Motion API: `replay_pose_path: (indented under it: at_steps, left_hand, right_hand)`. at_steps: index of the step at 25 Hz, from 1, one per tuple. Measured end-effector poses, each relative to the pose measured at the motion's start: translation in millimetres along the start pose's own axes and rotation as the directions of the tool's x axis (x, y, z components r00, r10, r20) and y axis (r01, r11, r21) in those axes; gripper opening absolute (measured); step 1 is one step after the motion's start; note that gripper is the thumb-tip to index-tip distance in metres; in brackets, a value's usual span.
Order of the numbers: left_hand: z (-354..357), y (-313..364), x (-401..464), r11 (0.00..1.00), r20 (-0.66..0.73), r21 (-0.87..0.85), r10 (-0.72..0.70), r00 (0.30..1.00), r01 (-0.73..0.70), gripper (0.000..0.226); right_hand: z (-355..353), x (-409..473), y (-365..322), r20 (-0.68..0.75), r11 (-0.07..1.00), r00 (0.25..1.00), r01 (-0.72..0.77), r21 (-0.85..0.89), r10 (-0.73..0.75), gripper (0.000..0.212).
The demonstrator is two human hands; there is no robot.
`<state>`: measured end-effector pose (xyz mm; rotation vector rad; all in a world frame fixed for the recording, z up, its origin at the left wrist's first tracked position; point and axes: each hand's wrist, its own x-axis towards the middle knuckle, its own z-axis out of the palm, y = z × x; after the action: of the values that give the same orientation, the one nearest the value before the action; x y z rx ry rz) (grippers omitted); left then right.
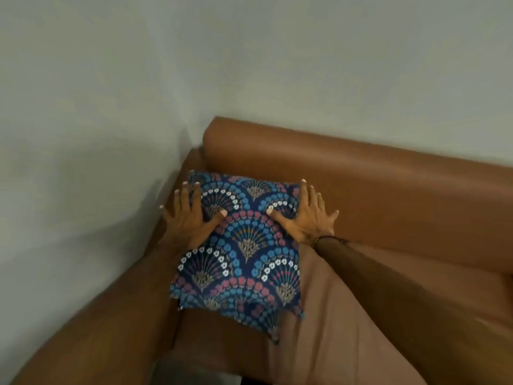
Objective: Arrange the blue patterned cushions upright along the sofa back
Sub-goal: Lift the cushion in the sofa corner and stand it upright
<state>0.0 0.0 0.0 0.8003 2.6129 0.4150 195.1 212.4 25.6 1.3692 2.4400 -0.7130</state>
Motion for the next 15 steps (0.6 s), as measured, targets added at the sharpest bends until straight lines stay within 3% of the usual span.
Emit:
replay_pose_path:
  at_steps: [1,3,4,5,7,10,13,15]
  left_hand:
    - [13.0,-10.0,2.2,0.981,0.055,-0.123,-0.144,0.988,0.150,0.125]
    - [19.3,-20.4,7.0,0.819,0.162,-0.449,-0.318,0.934,0.357,0.144]
    - [16.8,-24.6,9.5,0.721,0.194,-0.570,-0.349,0.917,0.395,0.146]
    - [11.2,-25.4,12.7,0.654,0.197,-0.640,-0.368,0.909,0.403,0.144]
    - [-11.9,-17.4,9.9,0.568,0.250,-0.691,-0.393,0.885,0.447,0.136]
    - [-32.6,8.0,-5.9,0.526,0.323,-0.717,-0.331,0.887,0.458,0.120]
    - [-40.6,62.0,-20.1,0.527,0.293,-0.774,-0.192,0.937,0.350,0.121]
    - [-35.1,111.4,-25.2,0.545,0.291,-0.790,-0.072,0.954,0.282,0.118]
  right_hand:
    - [19.9,5.2,0.8,0.145,0.977,0.986,-0.107,0.185,0.081,0.124]
    - [40.0,8.9,-3.8,0.423,0.777,0.901,-0.337,0.532,0.101,0.073]
    - [42.0,7.5,-6.4,0.481,0.662,0.873,-0.405,0.631,0.076,0.049]
    - [42.1,9.1,-3.7,0.495,0.618,0.867,-0.416,0.668,0.049,0.041]
    - [23.4,-1.8,-3.1,0.524,0.537,0.851,-0.464,0.704,0.049,0.055]
    - [-13.3,-17.3,20.6,0.517,0.487,0.856,-0.459,0.743,0.018,0.065]
    - [-56.1,-28.7,63.5,0.403,0.444,0.914,-0.380,0.811,0.047,0.056]
    - [-81.8,-34.7,104.6,0.338,0.394,0.937,-0.344,0.852,0.087,0.060]
